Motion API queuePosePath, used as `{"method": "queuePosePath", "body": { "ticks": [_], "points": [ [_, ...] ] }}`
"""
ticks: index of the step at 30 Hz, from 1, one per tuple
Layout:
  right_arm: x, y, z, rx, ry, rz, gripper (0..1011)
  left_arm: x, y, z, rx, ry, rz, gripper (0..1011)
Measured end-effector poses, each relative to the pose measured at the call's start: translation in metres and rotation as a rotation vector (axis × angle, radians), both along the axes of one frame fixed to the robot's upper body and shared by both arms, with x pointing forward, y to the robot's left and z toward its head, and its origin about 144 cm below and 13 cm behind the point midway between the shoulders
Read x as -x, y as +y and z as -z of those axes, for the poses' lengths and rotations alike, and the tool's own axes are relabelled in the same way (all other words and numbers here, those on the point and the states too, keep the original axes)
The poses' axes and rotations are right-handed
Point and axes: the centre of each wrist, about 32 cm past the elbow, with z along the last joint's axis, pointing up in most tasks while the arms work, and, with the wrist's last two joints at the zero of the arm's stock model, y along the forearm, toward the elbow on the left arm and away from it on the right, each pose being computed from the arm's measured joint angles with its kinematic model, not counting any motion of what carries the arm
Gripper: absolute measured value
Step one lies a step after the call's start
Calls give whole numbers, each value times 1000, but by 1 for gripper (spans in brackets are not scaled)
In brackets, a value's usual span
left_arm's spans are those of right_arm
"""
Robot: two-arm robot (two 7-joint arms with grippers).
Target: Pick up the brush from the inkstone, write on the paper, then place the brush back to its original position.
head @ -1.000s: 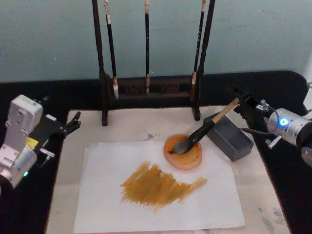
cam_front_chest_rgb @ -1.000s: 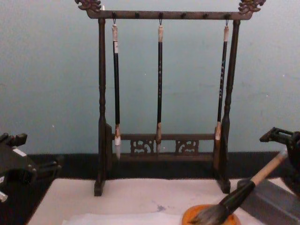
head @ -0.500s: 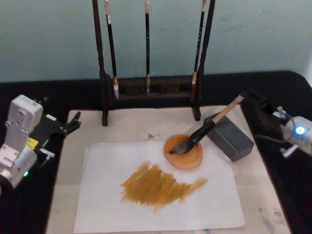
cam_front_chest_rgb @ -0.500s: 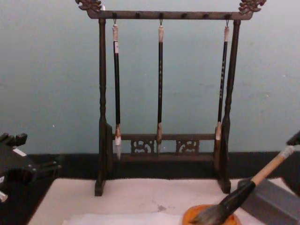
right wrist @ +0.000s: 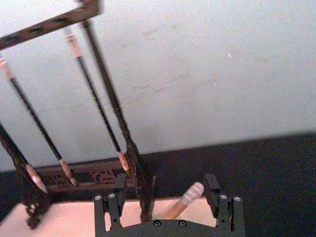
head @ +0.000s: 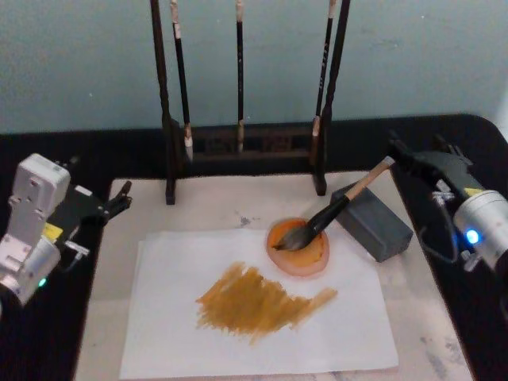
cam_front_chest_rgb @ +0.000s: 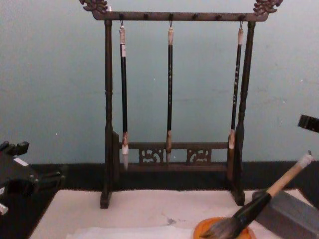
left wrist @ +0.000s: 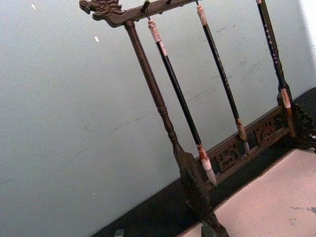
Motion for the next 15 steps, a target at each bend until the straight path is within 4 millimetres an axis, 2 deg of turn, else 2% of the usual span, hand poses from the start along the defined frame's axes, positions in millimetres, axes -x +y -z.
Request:
{"method": "queuePosePath", "body": {
  "ticks": [5,11,15],
  "points": [
    [3,12,15,126,-57,-12,1000,0,0,0,0,0,0,1010],
    [12,29,43,297,-69,-26,1000,0,0,0,0,0,0,1010],
    [18,35,55,350,-72,-30,1000,0,0,0,0,0,0,1010]
  ]
}}
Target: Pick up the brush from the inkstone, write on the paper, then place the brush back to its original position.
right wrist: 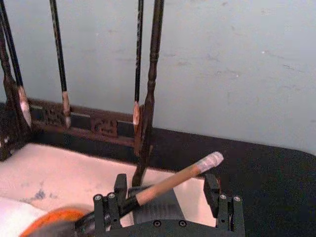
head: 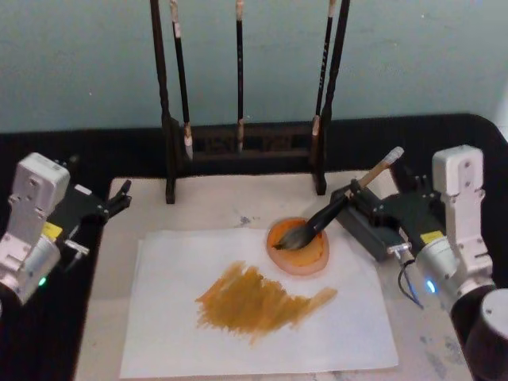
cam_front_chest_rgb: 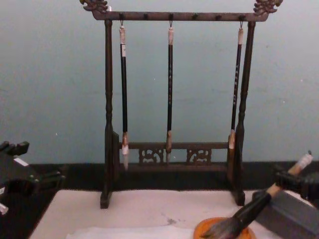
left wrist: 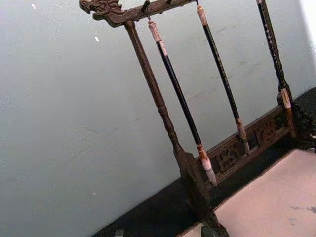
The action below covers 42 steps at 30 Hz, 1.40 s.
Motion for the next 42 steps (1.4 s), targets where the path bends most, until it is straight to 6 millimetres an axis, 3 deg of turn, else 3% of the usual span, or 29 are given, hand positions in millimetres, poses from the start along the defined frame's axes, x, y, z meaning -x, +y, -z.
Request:
{"method": "queuePosePath", "body": {
  "ticks": [9,42],
  "points": [
    [5,3,8,17,-31,17,1000,0,0,0,0,0,0,1010],
    [6,2,7,13,-41,18,1000,0,0,0,0,0,0,1010]
  ]
}}
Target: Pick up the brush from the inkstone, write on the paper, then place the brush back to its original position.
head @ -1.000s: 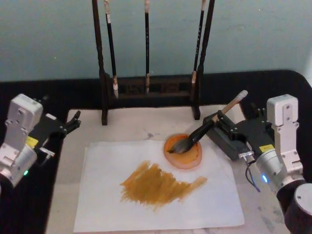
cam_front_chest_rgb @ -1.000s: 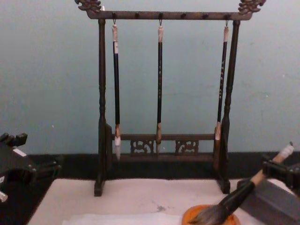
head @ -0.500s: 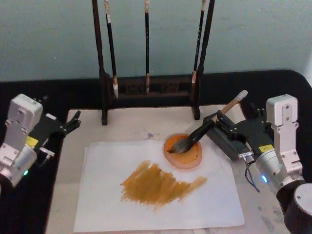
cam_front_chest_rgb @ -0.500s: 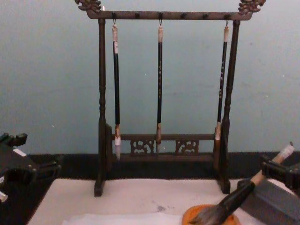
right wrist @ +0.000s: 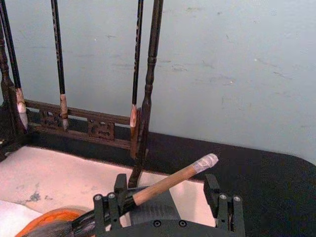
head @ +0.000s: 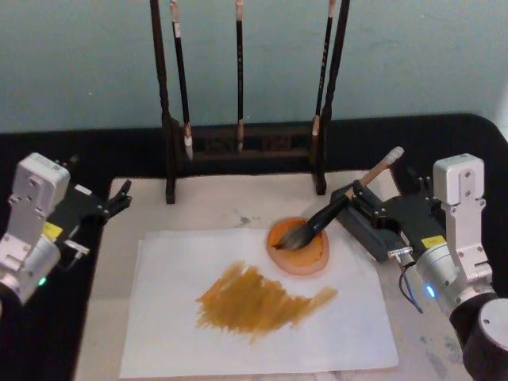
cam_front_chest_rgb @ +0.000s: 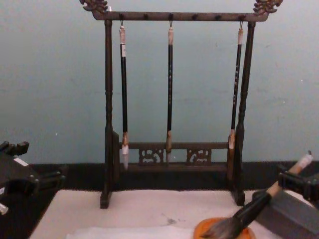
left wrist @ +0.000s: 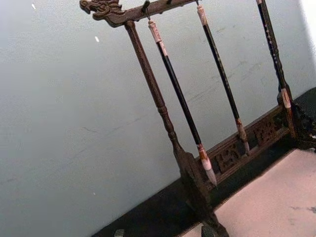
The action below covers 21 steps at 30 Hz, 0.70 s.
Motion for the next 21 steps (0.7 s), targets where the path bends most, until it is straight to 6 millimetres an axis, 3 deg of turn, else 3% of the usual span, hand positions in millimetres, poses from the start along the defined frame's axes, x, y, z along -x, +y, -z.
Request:
{"method": "queuePosePath", "body": {
  "ticks": [21],
  "points": [
    [0,0,0,0,2,0,1000,0,0,0,0,0,0,1010]
  ]
}}
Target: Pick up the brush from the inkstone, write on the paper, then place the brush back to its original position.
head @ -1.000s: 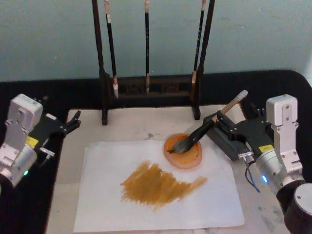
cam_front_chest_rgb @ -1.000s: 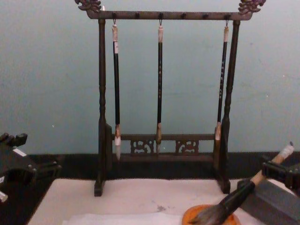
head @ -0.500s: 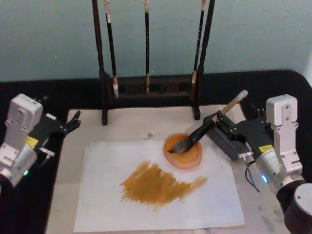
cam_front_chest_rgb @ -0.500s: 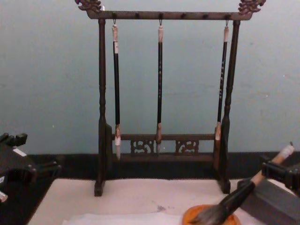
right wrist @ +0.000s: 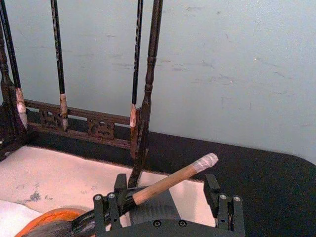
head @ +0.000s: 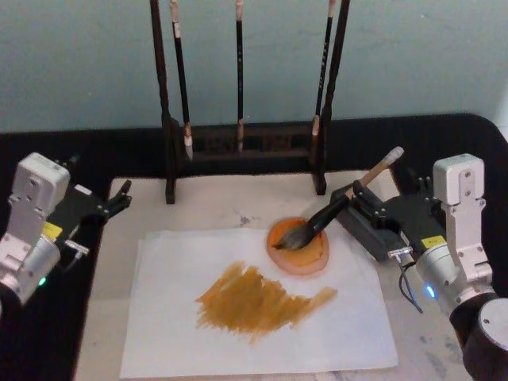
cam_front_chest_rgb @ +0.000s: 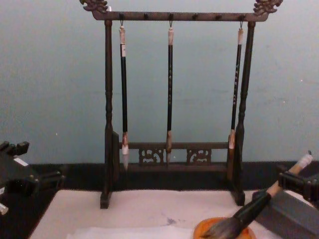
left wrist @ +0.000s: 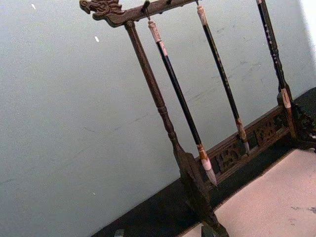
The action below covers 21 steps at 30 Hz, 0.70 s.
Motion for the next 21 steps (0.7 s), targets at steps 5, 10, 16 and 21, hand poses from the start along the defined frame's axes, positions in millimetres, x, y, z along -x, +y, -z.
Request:
{"method": "queuePosePath", "body": {
  "ticks": [5,10,16,21],
  "points": [
    [0,0,0,0,0,0,1000,0,0,0,0,0,0,1010],
    [0,0,0,0,0,0,1000,0,0,0,0,0,0,1009],
    [0,0,0,0,0,0,1000,0,0,0,0,0,0,1010],
    [0,0,0,0,0,0,1000,0,0,0,0,0,0,1010]
  ]
}}
